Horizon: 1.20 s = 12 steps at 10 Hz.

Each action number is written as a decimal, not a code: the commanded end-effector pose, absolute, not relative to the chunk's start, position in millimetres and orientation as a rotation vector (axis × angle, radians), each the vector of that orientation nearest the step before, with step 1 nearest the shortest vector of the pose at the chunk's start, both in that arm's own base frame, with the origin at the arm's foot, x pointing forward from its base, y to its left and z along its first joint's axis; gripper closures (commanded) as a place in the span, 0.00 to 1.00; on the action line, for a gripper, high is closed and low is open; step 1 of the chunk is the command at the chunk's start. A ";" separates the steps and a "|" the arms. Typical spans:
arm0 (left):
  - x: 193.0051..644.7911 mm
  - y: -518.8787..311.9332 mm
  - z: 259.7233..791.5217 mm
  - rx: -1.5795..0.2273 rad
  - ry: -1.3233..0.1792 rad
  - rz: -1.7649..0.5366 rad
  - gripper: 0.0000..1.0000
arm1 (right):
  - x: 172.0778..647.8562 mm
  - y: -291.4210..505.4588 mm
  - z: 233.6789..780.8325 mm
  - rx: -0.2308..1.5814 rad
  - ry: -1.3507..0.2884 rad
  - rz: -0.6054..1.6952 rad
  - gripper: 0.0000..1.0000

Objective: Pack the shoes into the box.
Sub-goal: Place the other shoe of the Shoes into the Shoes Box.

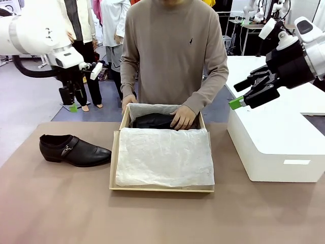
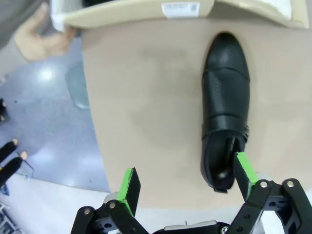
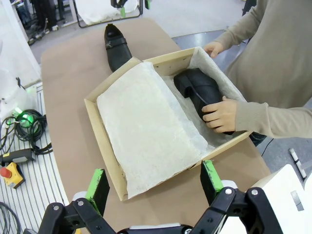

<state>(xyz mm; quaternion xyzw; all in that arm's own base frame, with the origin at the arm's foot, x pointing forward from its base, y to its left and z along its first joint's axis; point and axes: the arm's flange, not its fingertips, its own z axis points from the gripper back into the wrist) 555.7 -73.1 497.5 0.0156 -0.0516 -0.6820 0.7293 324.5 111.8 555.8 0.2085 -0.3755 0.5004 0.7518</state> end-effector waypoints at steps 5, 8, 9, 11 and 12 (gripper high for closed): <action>518.8 -21.2 462.4 0.011 -0.109 -1.558 0.00 | 328.4 111.8 555.2 0.473 -0.839 1.113 0.00; 528.4 -9.1 446.6 -0.006 -0.115 -1.525 0.00 | 328.4 111.8 555.2 0.473 -0.839 1.113 0.00; 530.1 -8.6 445.7 -0.009 -0.118 -1.533 0.00 | 328.4 111.8 555.2 0.473 -0.839 1.113 0.00; 525.8 -15.2 448.6 0.007 -0.076 -1.526 0.00 | 328.4 111.8 555.2 0.473 -0.839 1.113 0.00; 525.8 -15.2 448.6 0.007 -0.076 -1.526 0.00 | 328.4 111.8 555.2 0.473 -0.839 1.113 0.00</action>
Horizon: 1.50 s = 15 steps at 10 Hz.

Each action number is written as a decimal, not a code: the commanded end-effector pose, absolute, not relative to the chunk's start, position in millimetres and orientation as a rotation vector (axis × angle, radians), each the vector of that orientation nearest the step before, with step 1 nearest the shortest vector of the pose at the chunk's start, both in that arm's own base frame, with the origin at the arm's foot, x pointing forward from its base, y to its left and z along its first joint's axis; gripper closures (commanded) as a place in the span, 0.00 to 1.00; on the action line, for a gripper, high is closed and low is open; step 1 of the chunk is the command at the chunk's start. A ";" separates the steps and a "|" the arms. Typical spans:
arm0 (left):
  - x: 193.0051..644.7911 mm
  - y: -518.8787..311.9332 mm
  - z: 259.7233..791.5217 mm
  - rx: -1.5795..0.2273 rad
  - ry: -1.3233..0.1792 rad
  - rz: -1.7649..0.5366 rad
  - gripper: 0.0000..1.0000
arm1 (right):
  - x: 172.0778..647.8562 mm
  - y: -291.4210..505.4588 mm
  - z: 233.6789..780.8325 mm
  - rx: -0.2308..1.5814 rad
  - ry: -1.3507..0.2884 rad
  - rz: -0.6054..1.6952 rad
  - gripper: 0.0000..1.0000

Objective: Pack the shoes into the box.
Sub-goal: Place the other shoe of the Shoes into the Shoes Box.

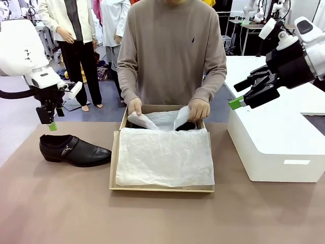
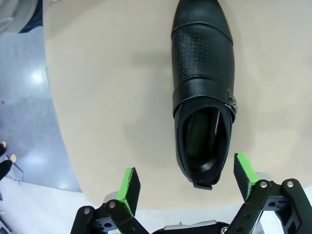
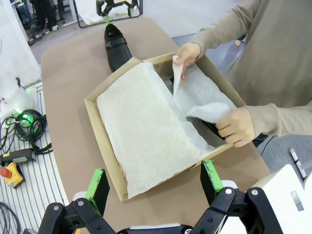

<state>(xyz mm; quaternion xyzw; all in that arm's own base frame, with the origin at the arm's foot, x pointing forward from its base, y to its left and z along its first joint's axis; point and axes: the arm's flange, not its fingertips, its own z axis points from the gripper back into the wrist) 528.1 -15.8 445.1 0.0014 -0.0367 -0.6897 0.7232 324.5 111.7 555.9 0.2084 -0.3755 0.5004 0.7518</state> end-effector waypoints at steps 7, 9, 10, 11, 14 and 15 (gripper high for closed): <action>540.5 -13.1 437.2 0.026 -0.067 -1.506 0.00 | 328.4 111.8 555.2 0.473 -0.839 1.113 0.00; 549.6 -8.4 429.3 0.030 -0.051 -1.501 0.00 | 328.4 111.8 555.2 0.473 -0.839 1.113 0.00; 552.8 -5.9 424.0 0.032 -0.042 -1.488 0.00 | 328.4 111.8 555.2 0.473 -0.839 1.113 0.00; 554.6 -4.4 418.2 0.025 -0.037 -1.476 0.00 | 328.4 111.8 555.2 0.473 -0.839 1.113 0.00; 560.6 0.7 405.0 0.017 -0.037 -1.480 0.00 | 328.4 111.8 555.2 0.473 -0.839 1.113 0.00; 562.9 1.7 401.7 0.015 -0.031 -1.477 0.00 | 328.4 111.8 555.2 0.473 -0.839 1.113 0.00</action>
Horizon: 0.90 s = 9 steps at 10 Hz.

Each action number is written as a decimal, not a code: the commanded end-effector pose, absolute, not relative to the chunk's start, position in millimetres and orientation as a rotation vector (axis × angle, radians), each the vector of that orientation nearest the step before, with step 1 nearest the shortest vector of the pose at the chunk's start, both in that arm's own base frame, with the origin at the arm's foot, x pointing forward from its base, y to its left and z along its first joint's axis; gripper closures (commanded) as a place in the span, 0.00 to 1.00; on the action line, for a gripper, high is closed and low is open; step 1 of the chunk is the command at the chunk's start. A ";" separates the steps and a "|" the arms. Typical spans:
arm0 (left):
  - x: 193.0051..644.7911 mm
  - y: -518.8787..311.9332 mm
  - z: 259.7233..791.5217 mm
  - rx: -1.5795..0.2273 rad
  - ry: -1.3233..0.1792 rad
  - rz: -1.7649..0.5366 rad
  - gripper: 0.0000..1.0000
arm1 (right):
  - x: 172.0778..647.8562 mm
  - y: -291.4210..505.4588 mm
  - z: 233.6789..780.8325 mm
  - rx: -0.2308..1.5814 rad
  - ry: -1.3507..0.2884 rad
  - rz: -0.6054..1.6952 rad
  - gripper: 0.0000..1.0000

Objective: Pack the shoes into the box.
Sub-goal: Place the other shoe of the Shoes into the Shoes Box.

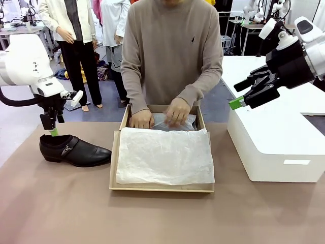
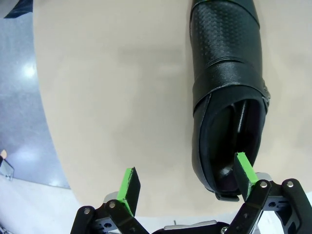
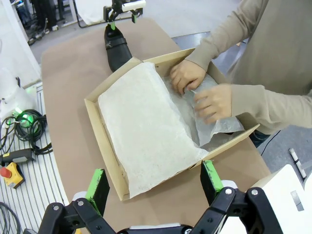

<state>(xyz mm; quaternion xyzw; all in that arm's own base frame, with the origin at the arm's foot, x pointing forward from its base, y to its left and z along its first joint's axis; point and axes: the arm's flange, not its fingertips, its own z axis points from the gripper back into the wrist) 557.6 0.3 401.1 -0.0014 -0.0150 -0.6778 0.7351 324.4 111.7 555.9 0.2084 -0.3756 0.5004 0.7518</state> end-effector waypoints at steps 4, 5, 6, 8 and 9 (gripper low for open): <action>571.4 2.0 388.6 -0.010 -0.018 -1.470 0.00 | 328.4 111.8 555.2 0.473 -0.839 1.113 0.00; 572.7 2.3 384.8 -0.022 -0.012 -1.469 0.00 | 328.4 111.8 555.2 0.473 -0.839 1.113 0.00; 573.2 2.3 382.1 -0.037 -0.009 -1.466 0.00 | 328.4 111.8 555.2 0.473 -0.839 1.113 0.00; 575.3 3.1 376.6 -0.054 0.001 -1.469 0.00 | 328.4 111.8 555.2 0.473 -0.839 1.113 0.00; 575.8 4.4 373.9 -0.058 0.007 -1.465 0.00 | 328.4 111.8 555.2 0.473 -0.839 1.113 0.00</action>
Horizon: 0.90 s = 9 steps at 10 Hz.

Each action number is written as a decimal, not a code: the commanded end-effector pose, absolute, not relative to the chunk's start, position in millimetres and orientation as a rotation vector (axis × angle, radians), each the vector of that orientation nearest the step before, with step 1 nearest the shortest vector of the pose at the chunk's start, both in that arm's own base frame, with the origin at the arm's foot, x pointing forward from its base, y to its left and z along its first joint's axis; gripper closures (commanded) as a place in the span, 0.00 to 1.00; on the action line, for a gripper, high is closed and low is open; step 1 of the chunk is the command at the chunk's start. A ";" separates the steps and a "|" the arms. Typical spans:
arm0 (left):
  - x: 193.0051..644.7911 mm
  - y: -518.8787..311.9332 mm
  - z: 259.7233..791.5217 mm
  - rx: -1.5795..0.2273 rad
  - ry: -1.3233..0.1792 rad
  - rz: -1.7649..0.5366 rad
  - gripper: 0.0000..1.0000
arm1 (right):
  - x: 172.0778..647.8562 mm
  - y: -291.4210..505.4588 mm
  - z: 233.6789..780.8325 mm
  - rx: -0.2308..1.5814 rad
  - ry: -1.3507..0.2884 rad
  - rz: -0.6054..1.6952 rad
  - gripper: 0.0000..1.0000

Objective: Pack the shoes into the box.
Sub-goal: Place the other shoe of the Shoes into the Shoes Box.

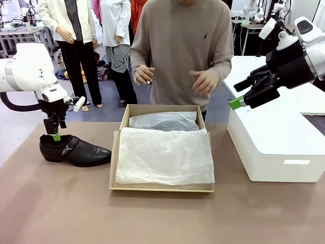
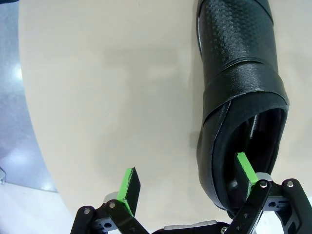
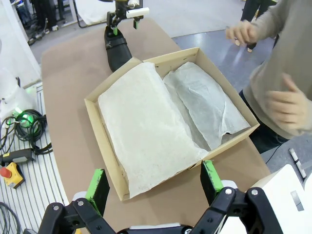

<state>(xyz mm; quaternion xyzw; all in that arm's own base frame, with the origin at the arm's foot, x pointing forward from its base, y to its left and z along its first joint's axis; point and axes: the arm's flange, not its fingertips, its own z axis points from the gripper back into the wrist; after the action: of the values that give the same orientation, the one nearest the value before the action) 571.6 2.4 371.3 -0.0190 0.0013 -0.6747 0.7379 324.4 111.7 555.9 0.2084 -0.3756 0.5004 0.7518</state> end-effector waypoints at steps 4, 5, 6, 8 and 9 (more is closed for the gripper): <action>577.6 7.2 355.6 -0.093 0.032 -1.463 0.00 | 328.4 111.8 555.2 0.473 -0.839 1.113 0.00; 577.7 6.1 352.4 -0.103 0.034 -1.464 0.00 | 328.4 111.8 555.2 0.473 -0.839 1.113 0.00; 576.8 5.7 348.1 -0.108 0.039 -1.467 0.00 | 328.4 111.8 555.2 0.473 -0.839 1.113 0.00; 576.3 5.0 341.7 -0.114 0.044 -1.473 0.00 | 328.4 111.8 555.2 0.473 -0.839 1.113 0.00; 576.9 5.6 339.4 -0.123 0.051 -1.485 0.00 | 328.4 111.8 555.2 0.473 -0.839 1.113 0.00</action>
<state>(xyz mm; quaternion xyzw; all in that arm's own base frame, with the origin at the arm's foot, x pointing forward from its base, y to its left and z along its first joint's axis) 573.7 2.5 338.6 -0.0452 0.0228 -0.6727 0.7381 324.4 111.7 555.9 0.2084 -0.3756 0.5004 0.7518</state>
